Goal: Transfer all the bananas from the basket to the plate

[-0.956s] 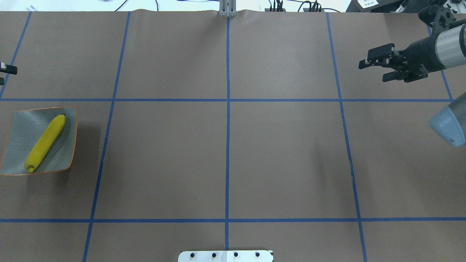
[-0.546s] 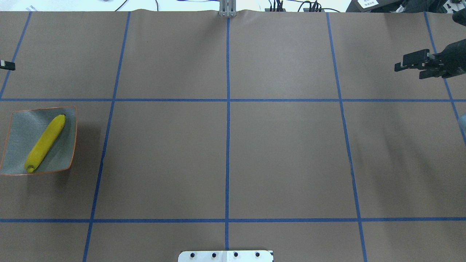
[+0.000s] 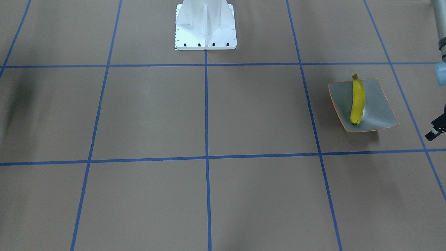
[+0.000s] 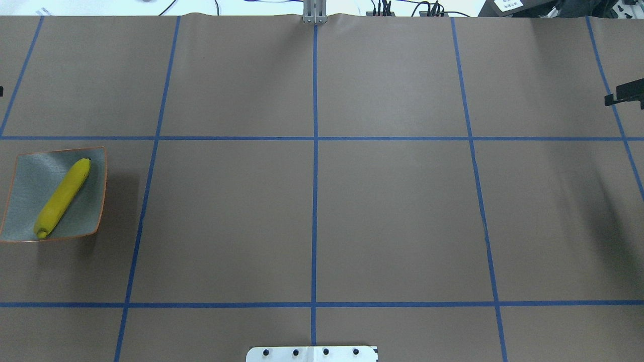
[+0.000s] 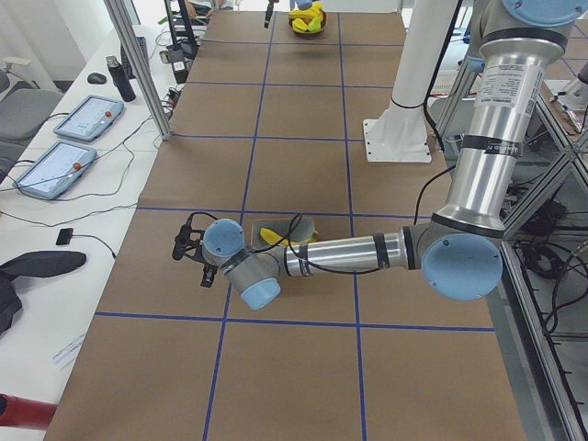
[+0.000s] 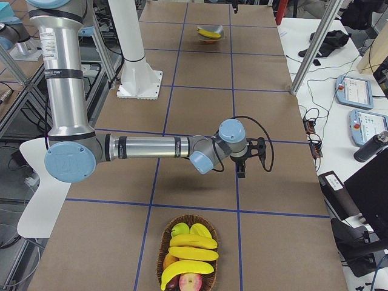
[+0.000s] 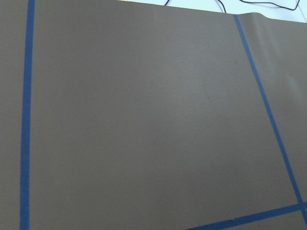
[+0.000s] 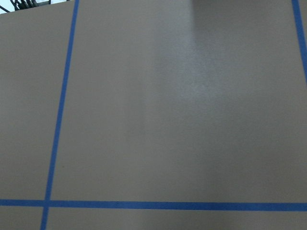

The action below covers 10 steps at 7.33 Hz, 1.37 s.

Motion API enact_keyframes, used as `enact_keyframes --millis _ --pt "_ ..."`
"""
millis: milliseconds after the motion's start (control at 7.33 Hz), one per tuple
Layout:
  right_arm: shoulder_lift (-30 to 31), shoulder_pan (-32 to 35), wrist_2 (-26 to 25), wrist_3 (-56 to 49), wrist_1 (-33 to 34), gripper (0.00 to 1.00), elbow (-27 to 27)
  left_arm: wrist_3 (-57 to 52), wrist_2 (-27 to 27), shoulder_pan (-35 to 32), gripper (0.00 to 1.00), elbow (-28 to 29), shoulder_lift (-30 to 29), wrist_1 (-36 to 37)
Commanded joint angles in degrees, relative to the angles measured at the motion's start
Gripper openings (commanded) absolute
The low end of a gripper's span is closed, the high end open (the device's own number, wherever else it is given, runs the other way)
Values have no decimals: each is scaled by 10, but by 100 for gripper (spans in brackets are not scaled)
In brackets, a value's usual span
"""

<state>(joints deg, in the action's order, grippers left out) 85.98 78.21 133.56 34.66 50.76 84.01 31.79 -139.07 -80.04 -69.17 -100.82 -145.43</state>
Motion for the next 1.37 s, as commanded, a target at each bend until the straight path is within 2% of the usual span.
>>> enact_keyframes --millis 0,273,410,546,819,956,1229 --pt "-2 34 18 -84 32 99 -48 -107 0 -13 100 -59 -1 177" --pt "-12 73 18 -190 134 99 -45 -112 0 -8 100 -157 1 334" --pt "-11 94 13 -241 183 99 -41 -112 -1 -9 100 -210 8 387" --pt "-9 107 7 -276 218 99 -36 -112 -1 -9 100 -242 32 400" --pt "18 113 0 -290 241 99 -34 -112 0 -10 100 -256 42 400" --pt "39 103 -36 -290 241 99 -28 -110 0 -11 100 -264 54 400" --pt "51 91 -62 -302 287 98 -11 -104 0 -11 100 -288 72 400"
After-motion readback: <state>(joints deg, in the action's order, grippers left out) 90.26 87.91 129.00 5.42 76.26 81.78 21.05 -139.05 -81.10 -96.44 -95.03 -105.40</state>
